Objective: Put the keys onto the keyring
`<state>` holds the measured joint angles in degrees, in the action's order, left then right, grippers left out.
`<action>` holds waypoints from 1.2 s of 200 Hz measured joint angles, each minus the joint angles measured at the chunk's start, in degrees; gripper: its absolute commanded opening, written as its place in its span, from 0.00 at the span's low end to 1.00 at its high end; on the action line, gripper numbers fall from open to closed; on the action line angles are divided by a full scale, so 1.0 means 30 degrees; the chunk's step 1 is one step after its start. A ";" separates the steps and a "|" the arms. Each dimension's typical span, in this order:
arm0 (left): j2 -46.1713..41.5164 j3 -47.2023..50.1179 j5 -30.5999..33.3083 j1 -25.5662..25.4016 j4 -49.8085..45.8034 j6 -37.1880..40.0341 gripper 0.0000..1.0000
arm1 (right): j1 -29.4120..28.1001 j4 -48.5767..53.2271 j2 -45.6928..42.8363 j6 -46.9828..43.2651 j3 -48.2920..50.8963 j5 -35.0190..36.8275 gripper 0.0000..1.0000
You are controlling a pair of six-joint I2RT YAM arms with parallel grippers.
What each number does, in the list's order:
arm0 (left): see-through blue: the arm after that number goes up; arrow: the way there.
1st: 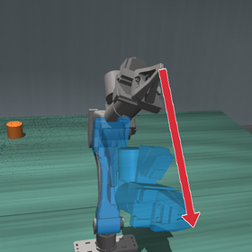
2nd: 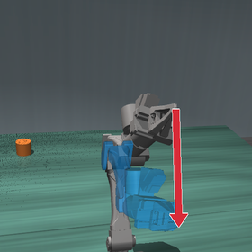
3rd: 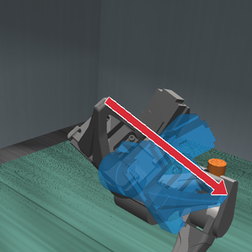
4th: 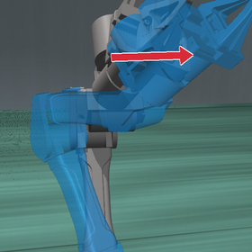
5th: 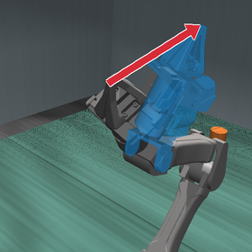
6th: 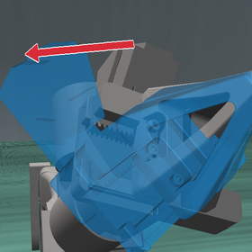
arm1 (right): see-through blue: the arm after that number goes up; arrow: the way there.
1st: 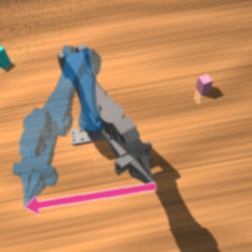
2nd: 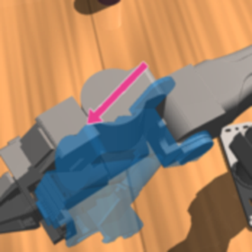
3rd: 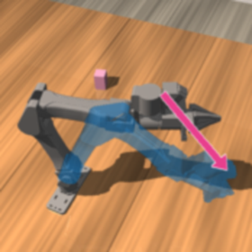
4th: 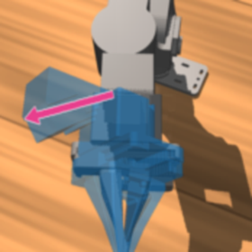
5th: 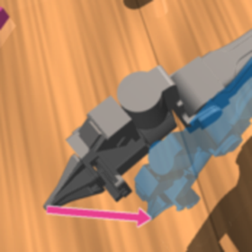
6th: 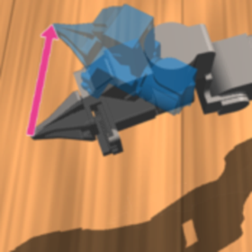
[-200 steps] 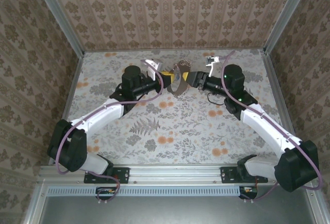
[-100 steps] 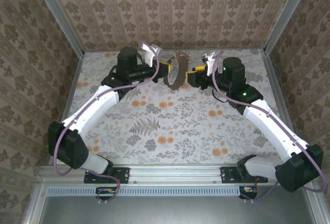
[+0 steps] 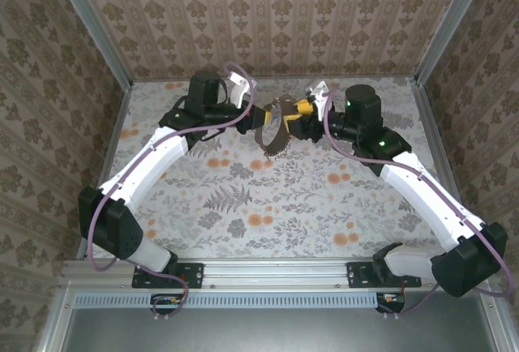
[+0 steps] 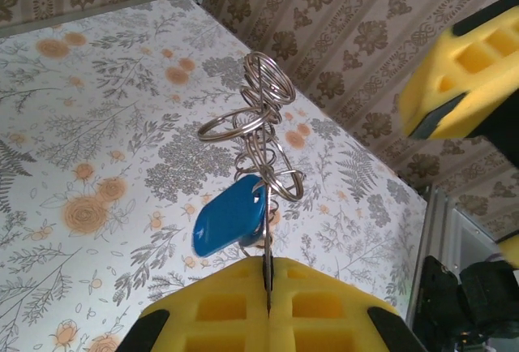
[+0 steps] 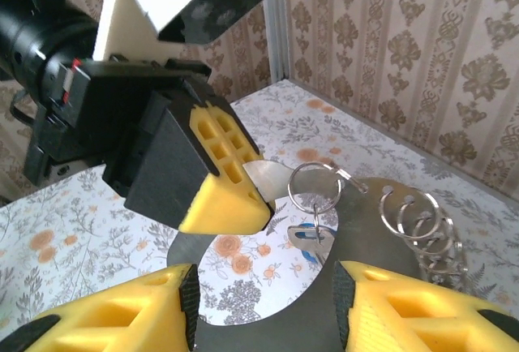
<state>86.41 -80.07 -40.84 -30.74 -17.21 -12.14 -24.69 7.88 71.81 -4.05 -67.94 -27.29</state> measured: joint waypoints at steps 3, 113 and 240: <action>0.0000 -0.0029 -0.0036 0.0000 -0.0029 0.0007 0.00 | -0.0029 0.0044 0.0073 -0.0073 -0.0036 0.0000 0.49; 0.0255 -0.0277 -0.1100 0.0000 -0.0277 0.0299 0.00 | -0.2186 0.1472 0.1763 -0.3264 -0.1639 0.2273 0.47; 0.0255 -0.0277 -0.1821 -0.0007 -0.0947 0.0984 0.00 | -0.1741 0.1880 0.2310 -0.4342 -0.2084 0.3781 0.09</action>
<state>87.18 -80.90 -46.30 -30.76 -20.05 -9.19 -29.91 13.52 78.74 -17.08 -74.19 -15.94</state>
